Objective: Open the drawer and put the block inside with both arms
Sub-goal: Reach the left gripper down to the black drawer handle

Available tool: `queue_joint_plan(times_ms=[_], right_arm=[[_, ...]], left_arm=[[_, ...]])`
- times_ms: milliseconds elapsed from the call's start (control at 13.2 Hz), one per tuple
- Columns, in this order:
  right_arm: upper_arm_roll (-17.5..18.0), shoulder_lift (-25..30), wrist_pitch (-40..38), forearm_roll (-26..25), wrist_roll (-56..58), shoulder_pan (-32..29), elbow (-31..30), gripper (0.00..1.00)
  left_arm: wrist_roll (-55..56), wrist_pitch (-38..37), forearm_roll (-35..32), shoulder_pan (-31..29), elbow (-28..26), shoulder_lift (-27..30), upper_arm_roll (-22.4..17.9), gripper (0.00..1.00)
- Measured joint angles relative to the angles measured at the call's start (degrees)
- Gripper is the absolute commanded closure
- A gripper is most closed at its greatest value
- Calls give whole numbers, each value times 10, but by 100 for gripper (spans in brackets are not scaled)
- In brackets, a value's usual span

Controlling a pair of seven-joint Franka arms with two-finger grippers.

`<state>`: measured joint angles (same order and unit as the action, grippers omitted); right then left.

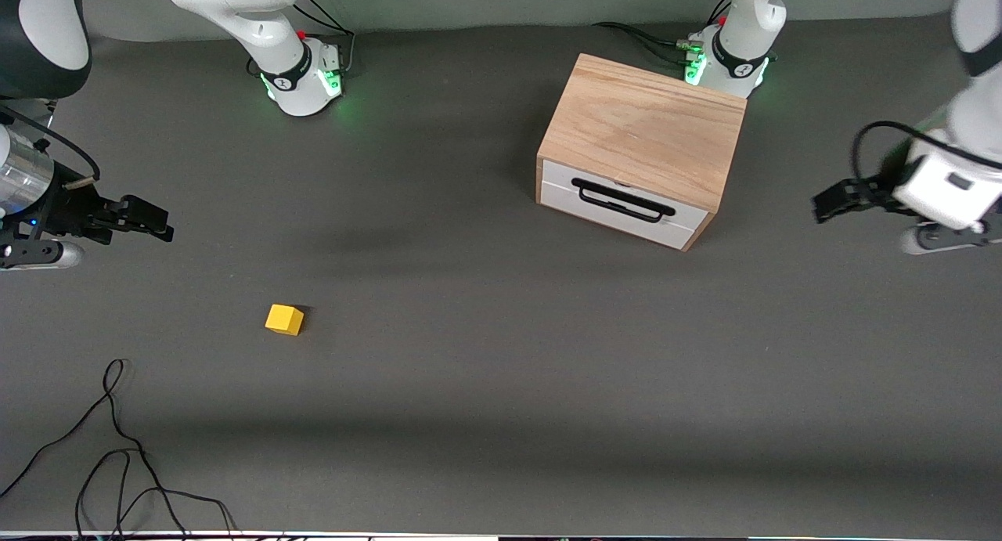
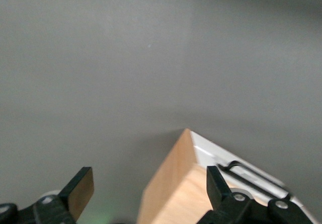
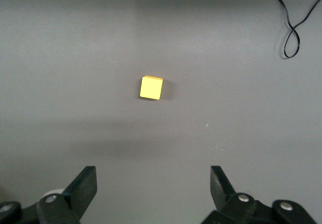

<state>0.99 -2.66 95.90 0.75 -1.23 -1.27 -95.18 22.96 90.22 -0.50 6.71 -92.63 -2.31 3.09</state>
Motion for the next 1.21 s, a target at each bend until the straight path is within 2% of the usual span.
queue_joint_plan(times_ms=[303,908,1211], right_arm=[[2,-8,7,-10,-15,1,7,0],[6,-16,-2,-11,-18,4,8,0],[7,-16,-9,-11,-21,7,9,0]], left_arm=[[207,3,10,88,-6,-12,10,0],[602,39,36,205,-6,-64,10,0],[716,48,36,230,-6,-94,10,0]])
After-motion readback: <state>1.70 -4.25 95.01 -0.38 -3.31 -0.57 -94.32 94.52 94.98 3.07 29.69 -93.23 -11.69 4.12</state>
